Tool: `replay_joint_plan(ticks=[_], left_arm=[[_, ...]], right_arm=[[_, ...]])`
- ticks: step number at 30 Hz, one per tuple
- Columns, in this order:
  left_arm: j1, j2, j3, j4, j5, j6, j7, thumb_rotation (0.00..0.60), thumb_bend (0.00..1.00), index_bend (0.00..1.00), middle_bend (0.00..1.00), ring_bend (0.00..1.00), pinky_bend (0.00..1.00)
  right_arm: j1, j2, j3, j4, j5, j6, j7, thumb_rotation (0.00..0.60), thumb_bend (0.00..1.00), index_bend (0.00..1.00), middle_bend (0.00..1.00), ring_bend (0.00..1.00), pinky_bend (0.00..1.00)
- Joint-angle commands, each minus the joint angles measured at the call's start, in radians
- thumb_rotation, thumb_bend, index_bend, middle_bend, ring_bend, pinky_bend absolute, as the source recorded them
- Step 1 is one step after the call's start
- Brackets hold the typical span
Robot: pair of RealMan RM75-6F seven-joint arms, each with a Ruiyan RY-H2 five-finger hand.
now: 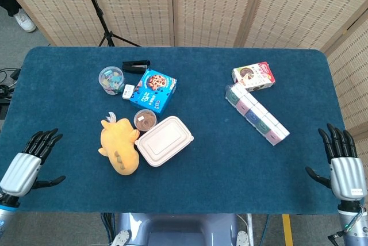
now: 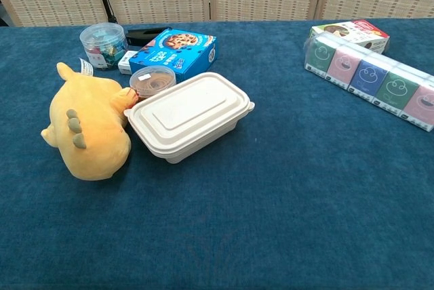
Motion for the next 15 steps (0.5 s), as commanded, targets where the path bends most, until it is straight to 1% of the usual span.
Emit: replay_joint_plan(ticks=[1,2,5,9,12,15], left_arm=[[-0.038,-0.021,0.018,0.076,0.054,-0.003,-0.063,0.443,0.00,0.00,0.00,0.00,0.00],[-0.043,-0.026,0.019,0.087,0.062,0.004,-0.080,0.398,0.00,0.00,0.00,0.00,0.00],[-0.062,-0.055,0.016,0.144,0.099,0.043,-0.124,0.300,0.00,0.00,0.00,0.00,0.00],[-0.109,-0.105,0.021,0.234,0.153,0.051,-0.160,0.240,0.00,0.00,0.00,0.00,0.00],[-0.140,-0.131,0.016,0.269,0.171,0.044,-0.150,0.162,0.00,0.00,0.00,0.00,0.00],[-0.194,-0.172,0.002,0.316,0.189,0.021,-0.128,0.088,0.00,0.00,0.00,0.00,0.00]], right_arm=[[0.006,-0.006,0.004,0.006,0.010,-0.014,-0.009,0.600,0.00,0.00,0.00,0.00,0.00],[0.007,-0.009,0.004,0.008,0.012,-0.019,-0.013,0.600,0.00,0.00,0.00,0.00,0.00],[0.013,-0.018,0.003,0.016,0.024,-0.040,-0.027,0.600,0.00,0.00,0.00,0.00,0.00],[0.021,-0.030,0.000,0.027,0.033,-0.061,-0.042,0.600,0.00,0.00,0.00,0.00,0.00],[0.023,-0.035,0.000,0.031,0.036,-0.068,-0.048,0.600,0.00,0.00,0.00,0.00,0.00],[0.029,-0.042,0.005,0.040,0.048,-0.082,-0.054,0.600,0.00,0.00,0.00,0.00,0.00]])
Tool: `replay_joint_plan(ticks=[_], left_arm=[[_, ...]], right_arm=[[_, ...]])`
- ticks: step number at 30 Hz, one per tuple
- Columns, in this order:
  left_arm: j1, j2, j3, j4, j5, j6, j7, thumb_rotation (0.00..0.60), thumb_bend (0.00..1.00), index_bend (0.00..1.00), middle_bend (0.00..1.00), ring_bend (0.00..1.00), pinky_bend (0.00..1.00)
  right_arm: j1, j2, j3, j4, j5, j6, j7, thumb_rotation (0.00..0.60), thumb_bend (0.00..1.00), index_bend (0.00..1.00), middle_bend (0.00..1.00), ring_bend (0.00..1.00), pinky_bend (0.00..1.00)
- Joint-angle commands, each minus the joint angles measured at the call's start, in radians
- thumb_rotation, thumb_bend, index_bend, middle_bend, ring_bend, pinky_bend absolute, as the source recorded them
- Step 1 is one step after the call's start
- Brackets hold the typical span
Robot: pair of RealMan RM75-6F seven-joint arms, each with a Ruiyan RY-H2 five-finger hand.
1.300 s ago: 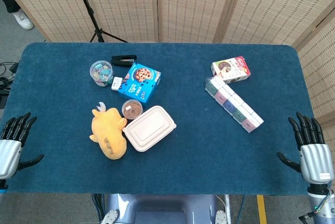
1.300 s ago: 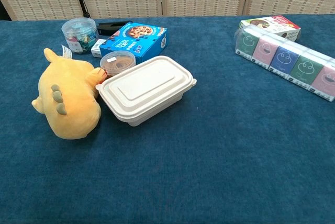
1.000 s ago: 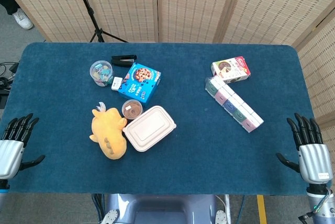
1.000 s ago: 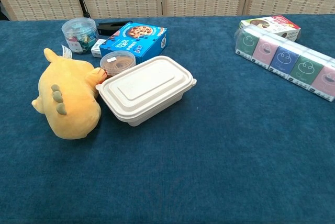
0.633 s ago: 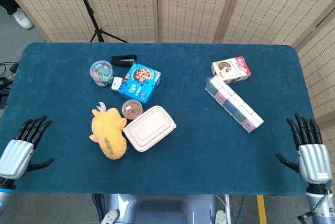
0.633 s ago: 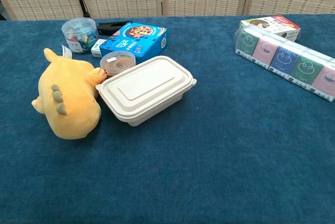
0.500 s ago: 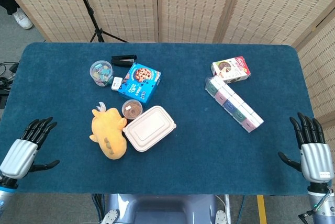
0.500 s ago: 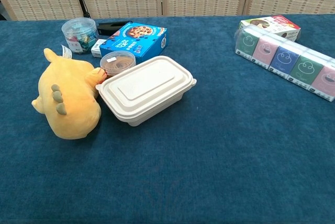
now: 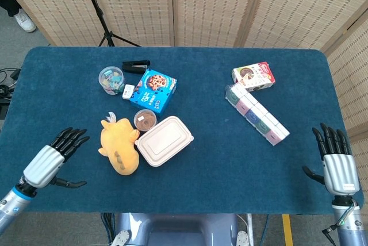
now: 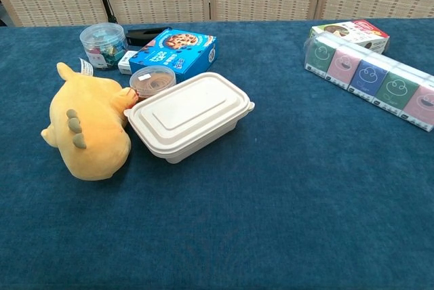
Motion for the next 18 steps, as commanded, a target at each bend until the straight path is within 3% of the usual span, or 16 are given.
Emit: replay_joint_plan(ticks=[1,4,10,18], left_arm=[[-0.065,-0.059,-0.021,0.064,0.024,-0.022,0.018,0.057,0.00,0.00,0.00,0.00,0.00],[-0.114,-0.110,-0.027,0.128,0.023,-0.049,-0.017,0.010,0.00,0.00,0.00,0.00,0.00],[-0.187,-0.221,-0.017,0.255,0.006,-0.127,-0.055,0.007,0.00,0.00,0.00,0.00,0.00],[-0.213,-0.327,0.003,0.426,-0.015,-0.118,-0.110,0.007,0.00,0.00,0.00,0.00,0.00]], right_arm=[[0.006,-0.007,0.007,0.010,0.016,-0.013,-0.006,0.600,0.00,0.00,0.00,0.00,0.00],[0.013,-0.014,0.014,0.021,0.034,-0.030,-0.010,0.600,0.00,0.00,0.00,0.00,0.00],[0.025,-0.023,0.024,0.036,0.064,-0.061,-0.017,0.600,0.00,0.00,0.00,0.00,0.00],[0.027,-0.024,0.024,0.042,0.076,-0.072,-0.009,0.600,0.00,0.00,0.00,0.00,0.00]])
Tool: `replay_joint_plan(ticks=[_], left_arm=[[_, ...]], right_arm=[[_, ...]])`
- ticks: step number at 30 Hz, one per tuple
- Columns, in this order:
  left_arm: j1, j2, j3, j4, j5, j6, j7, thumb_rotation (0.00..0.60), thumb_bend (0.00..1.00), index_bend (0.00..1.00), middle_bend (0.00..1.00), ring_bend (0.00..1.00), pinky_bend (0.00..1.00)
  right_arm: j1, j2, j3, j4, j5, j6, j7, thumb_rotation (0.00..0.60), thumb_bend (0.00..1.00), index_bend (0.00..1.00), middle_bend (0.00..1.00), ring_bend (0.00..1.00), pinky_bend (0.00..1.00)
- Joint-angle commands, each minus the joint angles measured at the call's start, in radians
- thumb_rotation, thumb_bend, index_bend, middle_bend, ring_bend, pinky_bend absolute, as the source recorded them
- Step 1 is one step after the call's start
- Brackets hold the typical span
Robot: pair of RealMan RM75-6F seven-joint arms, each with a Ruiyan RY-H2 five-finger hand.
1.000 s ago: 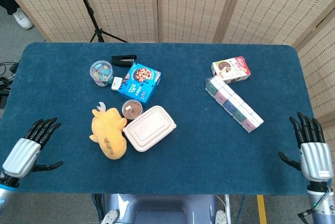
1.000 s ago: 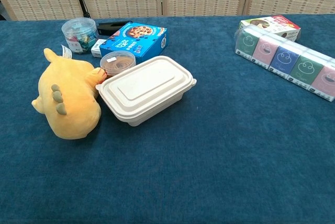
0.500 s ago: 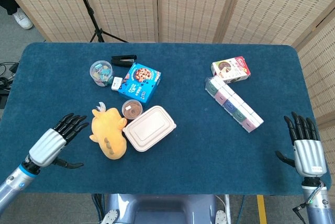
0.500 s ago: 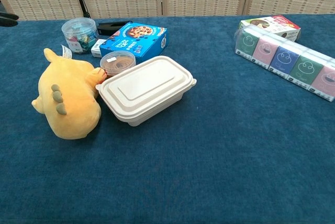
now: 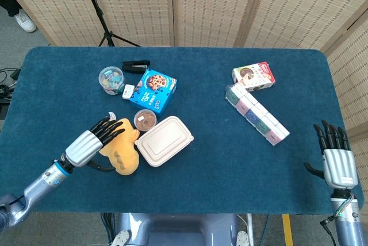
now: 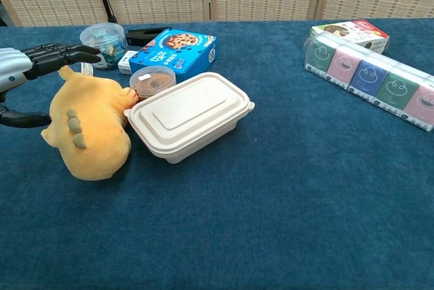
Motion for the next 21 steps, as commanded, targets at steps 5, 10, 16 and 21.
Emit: replay_joint_plan(ticks=[5,10,16,21], left_arm=[[-0.039,-0.104,0.025,0.164,-0.021,0.001,-0.061,0.009,0.00,0.00,0.00,0.00,0.00],[-0.060,-0.170,0.037,0.254,-0.034,-0.011,-0.093,0.010,0.00,0.00,0.00,0.00,0.00],[-0.073,-0.231,0.047,0.358,-0.065,-0.049,-0.132,0.011,0.00,0.00,0.00,0.00,0.00],[-0.076,-0.262,0.068,0.400,-0.061,-0.026,-0.150,0.010,0.00,0.00,0.00,0.00,0.00]], right_arm=[[0.002,0.000,-0.005,0.001,-0.003,-0.003,0.004,0.600,0.00,0.00,0.00,0.00,0.00],[0.005,0.001,-0.006,-0.001,-0.002,-0.008,0.004,0.600,0.00,0.00,0.00,0.00,0.00],[0.005,0.003,-0.003,0.000,0.008,-0.014,0.010,0.600,0.00,0.00,0.00,0.00,0.00],[0.008,0.003,-0.004,0.003,0.012,-0.023,0.014,0.600,0.00,0.00,0.00,0.00,0.00]])
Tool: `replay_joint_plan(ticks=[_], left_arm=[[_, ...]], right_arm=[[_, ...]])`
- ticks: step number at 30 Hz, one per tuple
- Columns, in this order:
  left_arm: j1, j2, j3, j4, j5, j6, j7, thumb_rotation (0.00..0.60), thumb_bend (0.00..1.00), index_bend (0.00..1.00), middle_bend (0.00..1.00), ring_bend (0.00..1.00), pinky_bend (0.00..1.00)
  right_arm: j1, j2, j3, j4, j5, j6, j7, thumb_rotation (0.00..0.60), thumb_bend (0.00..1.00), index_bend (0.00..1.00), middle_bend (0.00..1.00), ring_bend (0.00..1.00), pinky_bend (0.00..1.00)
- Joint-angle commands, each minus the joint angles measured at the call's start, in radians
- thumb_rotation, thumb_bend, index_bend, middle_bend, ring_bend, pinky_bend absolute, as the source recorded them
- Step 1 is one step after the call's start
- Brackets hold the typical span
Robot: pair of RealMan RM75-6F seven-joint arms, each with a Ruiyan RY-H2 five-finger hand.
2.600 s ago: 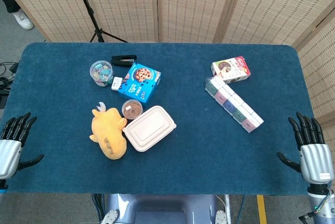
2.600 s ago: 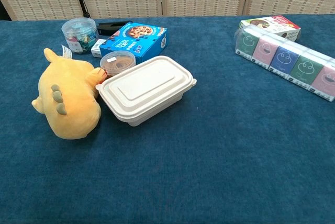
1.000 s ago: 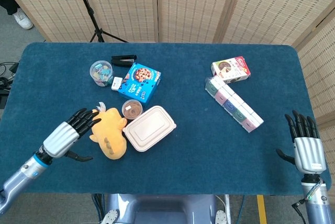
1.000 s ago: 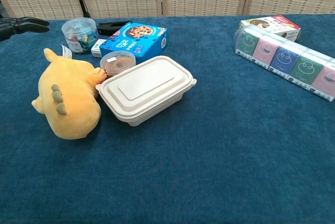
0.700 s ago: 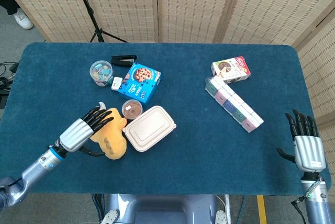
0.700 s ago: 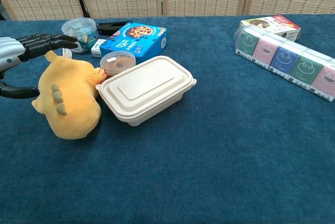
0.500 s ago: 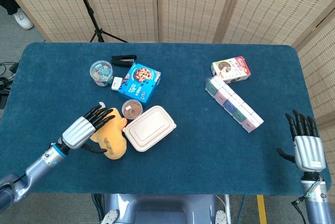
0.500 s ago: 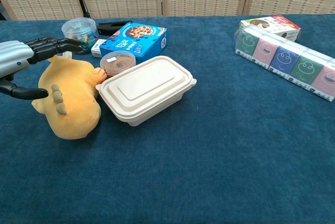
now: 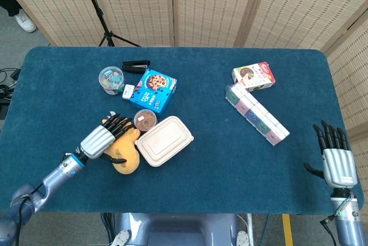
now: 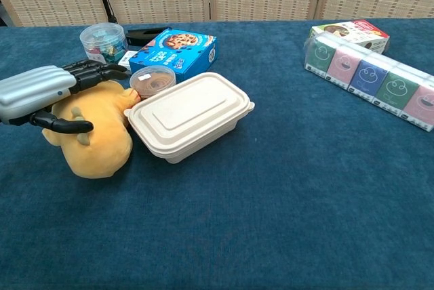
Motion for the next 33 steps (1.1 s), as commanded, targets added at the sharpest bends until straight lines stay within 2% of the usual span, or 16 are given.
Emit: replay_joint_plan(ticks=[1,9,17,26,33], left_arm=[[-0.001,-0.019,0.021,0.018,0.007,0.024,-0.009,0.010,0.00,0.00,0.00,0.00,0.00],[0.012,-0.069,0.080,0.031,0.056,0.164,0.024,0.006,0.00,0.00,0.00,0.00,0.00],[0.015,-0.088,0.132,0.009,0.091,0.222,0.033,0.008,0.00,0.00,0.00,0.00,0.00],[0.008,-0.096,0.150,-0.026,0.101,0.234,0.076,0.008,0.00,0.00,0.00,0.00,0.00],[0.000,-0.085,0.122,0.011,0.047,0.163,0.072,0.006,0.00,0.00,0.00,0.00,0.00]], right_arm=[[0.002,-0.001,-0.001,0.000,0.000,-0.002,0.000,0.600,0.00,0.00,0.00,0.00,0.00],[0.004,-0.003,-0.008,0.001,-0.005,-0.008,-0.003,0.600,0.00,0.00,0.00,0.00,0.00],[0.006,-0.001,-0.011,0.001,-0.005,-0.012,0.003,0.600,0.00,0.00,0.00,0.00,0.00],[0.007,-0.002,-0.012,0.004,-0.001,-0.017,0.002,0.600,0.00,0.00,0.00,0.00,0.00],[0.009,-0.004,-0.012,0.005,0.001,-0.020,0.000,0.600,0.00,0.00,0.00,0.00,0.00]])
